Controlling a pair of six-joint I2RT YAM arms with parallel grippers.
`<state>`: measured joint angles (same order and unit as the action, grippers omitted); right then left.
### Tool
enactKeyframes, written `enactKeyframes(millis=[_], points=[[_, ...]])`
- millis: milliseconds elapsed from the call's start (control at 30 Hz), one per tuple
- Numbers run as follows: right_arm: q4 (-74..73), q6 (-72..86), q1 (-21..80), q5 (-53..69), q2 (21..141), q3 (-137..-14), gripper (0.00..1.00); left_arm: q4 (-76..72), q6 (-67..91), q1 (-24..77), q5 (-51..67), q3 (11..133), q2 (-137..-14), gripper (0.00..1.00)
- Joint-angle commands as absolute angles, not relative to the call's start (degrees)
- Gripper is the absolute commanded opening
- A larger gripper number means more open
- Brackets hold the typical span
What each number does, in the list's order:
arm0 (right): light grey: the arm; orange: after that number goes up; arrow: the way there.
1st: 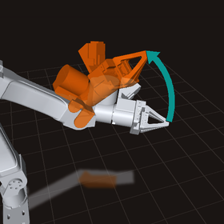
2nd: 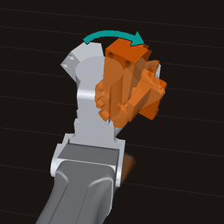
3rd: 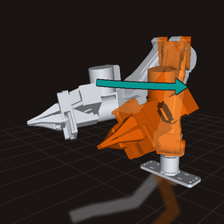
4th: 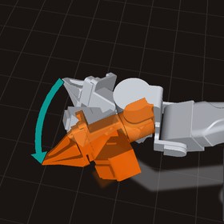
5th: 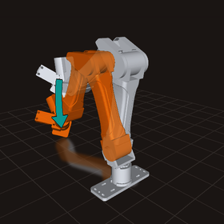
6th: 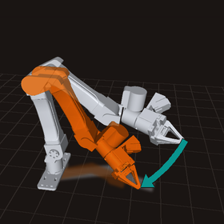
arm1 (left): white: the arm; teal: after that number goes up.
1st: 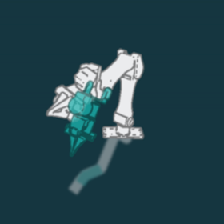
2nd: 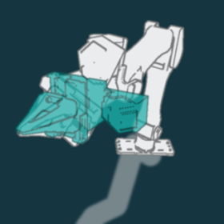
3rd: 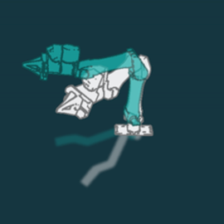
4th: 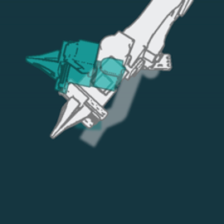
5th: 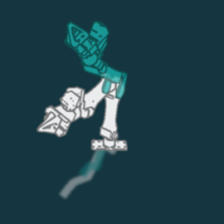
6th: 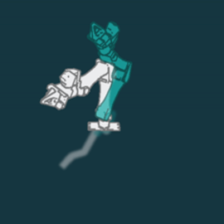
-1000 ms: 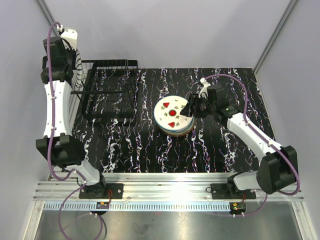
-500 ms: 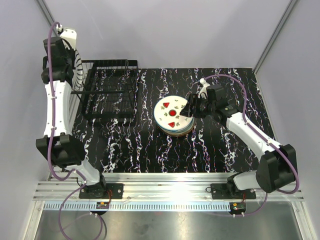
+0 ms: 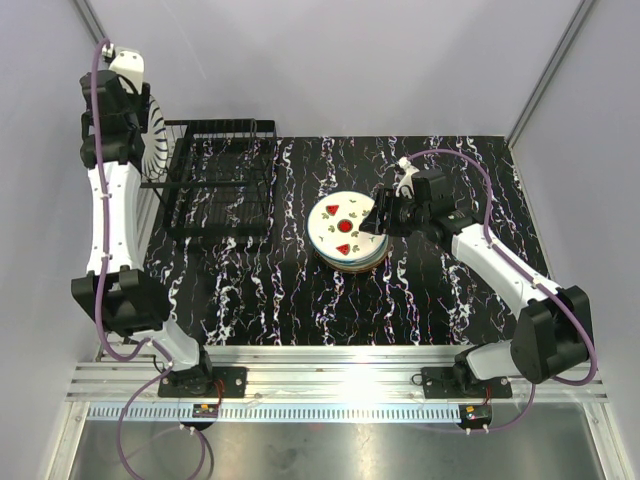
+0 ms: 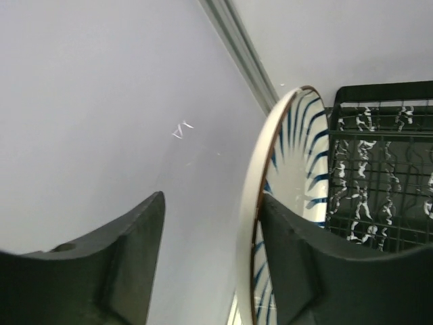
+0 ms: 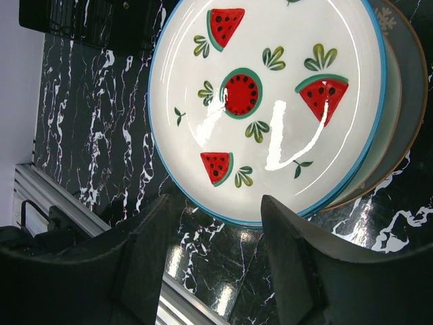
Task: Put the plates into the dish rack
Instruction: Insert the plate into the dish rack, then grab a plate with the left arm
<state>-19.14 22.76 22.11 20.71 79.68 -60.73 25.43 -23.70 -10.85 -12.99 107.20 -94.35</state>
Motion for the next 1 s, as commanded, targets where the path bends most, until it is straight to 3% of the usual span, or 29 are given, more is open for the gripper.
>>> enactKeyframes(millis=[0,167,333,467,733,967], points=[[-17.0,22.9,21.9,22.1,79.5,-61.6,0.63,20.7,-23.0,-11.4,-15.1,107.2,-91.6,0.63],[-17.0,23.0,21.9,22.1,78.9,-61.5,0.63,21.8,-20.7,-11.3,-13.9,109.0,-90.1,0.71],[-17.0,23.2,22.0,22.1,78.2,-61.5,0.64,23.0,-18.3,-11.3,-13.8,111.5,-88.2,0.9],[-17.8,23.1,22.0,21.6,78.4,-62.2,0.64,25.1,-14.5,-11.3,-13.5,113.9,-86.2,0.96],[-20.3,23.1,22.0,18.9,77.4,-63.9,0.65,25.6,-0.7,-11.3,2.0,107.7,-75.1,0.99],[-22.6,24.8,21.4,12.7,77.0,-64.2,0.59,17.9,12.2,-11.3,18.1,91.4,-64.1,0.99]])
